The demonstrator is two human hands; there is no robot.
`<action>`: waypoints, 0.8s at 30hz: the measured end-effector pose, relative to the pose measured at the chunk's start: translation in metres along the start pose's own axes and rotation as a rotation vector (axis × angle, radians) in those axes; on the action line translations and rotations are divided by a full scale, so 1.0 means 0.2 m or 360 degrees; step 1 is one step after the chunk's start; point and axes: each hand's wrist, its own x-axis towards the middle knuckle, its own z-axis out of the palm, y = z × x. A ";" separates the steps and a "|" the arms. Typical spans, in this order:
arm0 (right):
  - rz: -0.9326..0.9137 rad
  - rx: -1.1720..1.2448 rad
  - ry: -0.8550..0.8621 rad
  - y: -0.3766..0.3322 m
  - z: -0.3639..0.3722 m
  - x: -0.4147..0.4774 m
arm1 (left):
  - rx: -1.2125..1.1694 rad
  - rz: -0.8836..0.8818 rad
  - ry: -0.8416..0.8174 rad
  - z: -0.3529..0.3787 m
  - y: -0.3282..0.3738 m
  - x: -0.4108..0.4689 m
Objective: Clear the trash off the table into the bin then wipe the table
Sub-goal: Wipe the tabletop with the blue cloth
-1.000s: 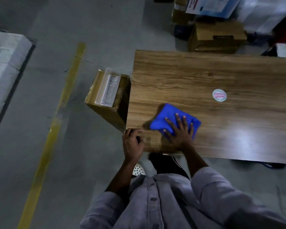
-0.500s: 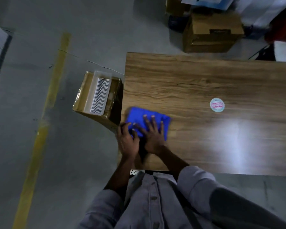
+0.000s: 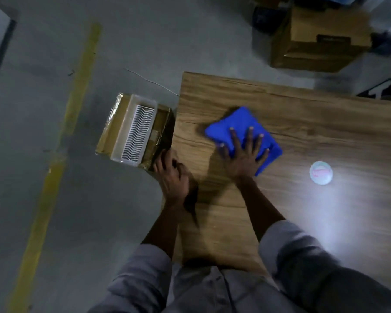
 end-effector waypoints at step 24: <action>-0.0928 -0.0211 -0.0150 -0.56 0.05 0.92 | 0.0524 -0.0311 -0.0127 0.10 0.10 0.08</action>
